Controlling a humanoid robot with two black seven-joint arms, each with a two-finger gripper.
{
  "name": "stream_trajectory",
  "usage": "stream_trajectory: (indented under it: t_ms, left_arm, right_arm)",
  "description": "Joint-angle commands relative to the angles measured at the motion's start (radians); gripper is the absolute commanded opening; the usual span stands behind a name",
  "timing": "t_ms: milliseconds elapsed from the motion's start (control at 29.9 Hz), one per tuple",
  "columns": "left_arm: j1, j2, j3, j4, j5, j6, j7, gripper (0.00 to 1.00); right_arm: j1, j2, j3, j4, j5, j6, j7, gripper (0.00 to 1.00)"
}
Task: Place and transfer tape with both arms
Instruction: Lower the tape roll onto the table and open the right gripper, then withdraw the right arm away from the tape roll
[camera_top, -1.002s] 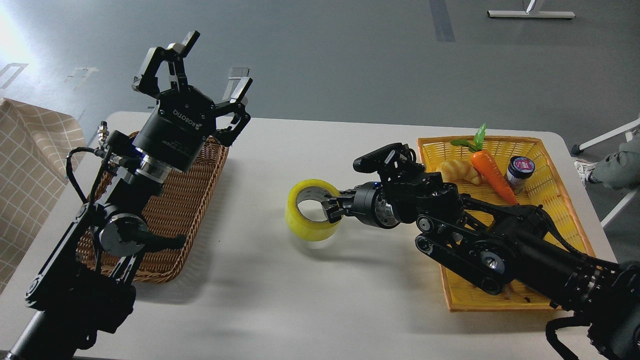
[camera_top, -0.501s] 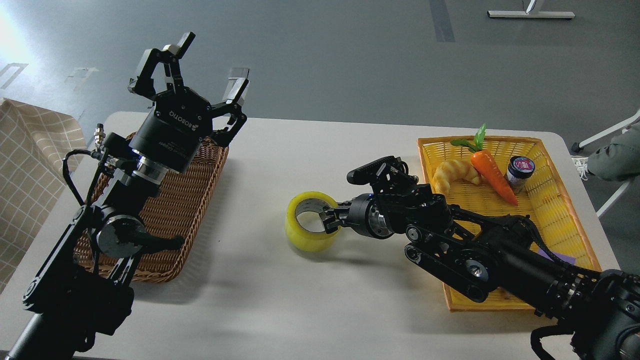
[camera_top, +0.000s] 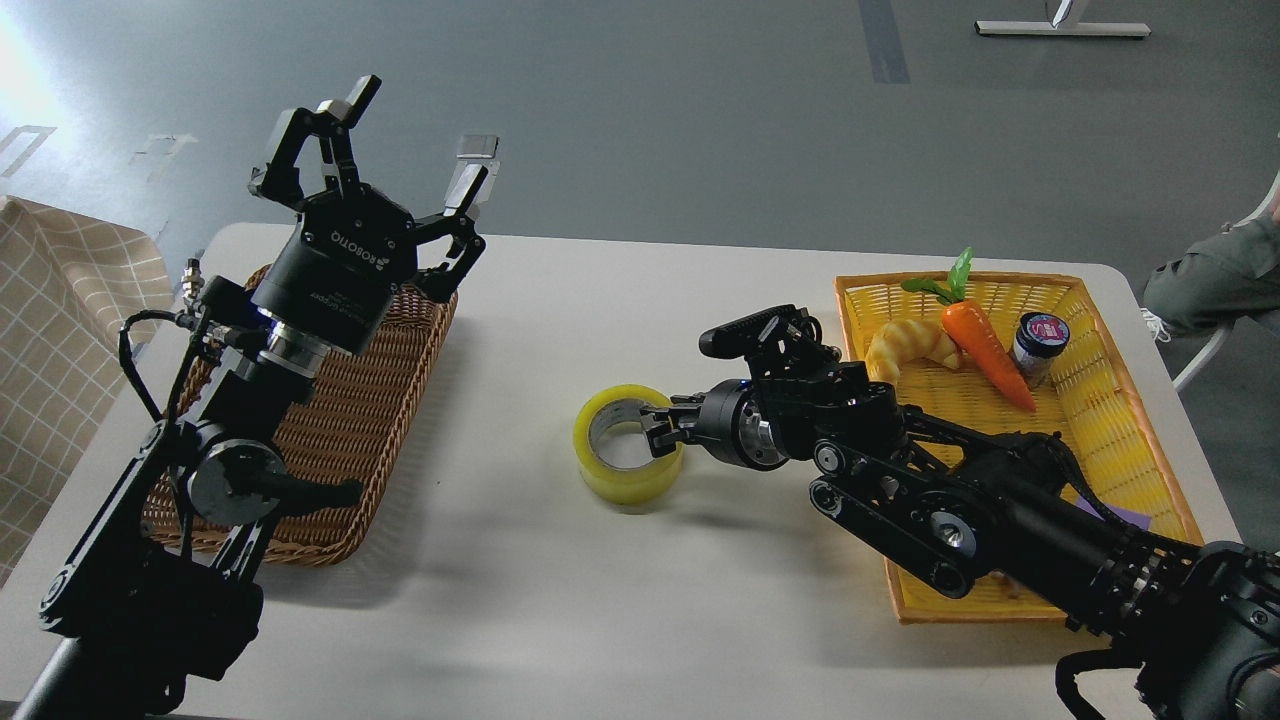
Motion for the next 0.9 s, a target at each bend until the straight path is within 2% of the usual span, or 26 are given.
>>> stream_trajectory:
  t_ms: [0,67,134,200,267,334,434,702,802,869]
  left_arm:
    - [0.004,0.000,0.000,0.000,0.000,0.001,0.000,1.00]
    - [0.006,0.000,0.000,-0.003,0.000,0.001,0.000,1.00]
    - [0.009,0.000,-0.002,-0.005,0.000,0.001,0.000,1.00]
    - [0.011,0.002,-0.003,-0.005,0.000,-0.001,0.000,1.00]
    - [0.011,0.000,-0.003,-0.005,0.000,0.001,0.000,1.00]
    - [0.012,0.000,-0.003,-0.005,0.000,0.001,0.000,1.00]
    - [0.011,0.000,-0.002,-0.005,0.000,0.001,0.003,1.00]
    - [0.011,0.000,-0.002,-0.005,-0.002,0.002,0.011,1.00]
    - [0.011,0.000,-0.002,-0.005,-0.002,0.002,0.011,1.00]
    - [0.007,-0.002,0.001,-0.003,0.000,0.002,0.014,1.00]
  right_arm:
    - [-0.003,0.000,0.006,0.000,0.001,0.000,0.000,0.53]
    - [-0.008,0.000,0.012,0.000,0.004,0.000,0.000,0.54]
    - [-0.009,0.000,0.022,0.000,0.004,0.000,0.000,0.60]
    - [-0.008,0.000,0.055,0.002,0.006,0.000,0.000,0.77]
    - [-0.006,0.000,0.095,0.010,0.006,0.000,0.000,0.89]
    - [0.000,0.000,0.120,0.017,0.006,0.000,0.002,0.95]
    - [0.012,0.000,0.188,0.060,0.007,0.000,0.002,0.99]
    - [0.004,-0.008,0.448,0.255,0.015,0.000,0.005,1.00]
    - [-0.005,-0.075,0.505,0.332,0.053,0.000,0.017,1.00]
    - [-0.041,-0.123,0.555,0.394,0.160,0.000,0.022,1.00]
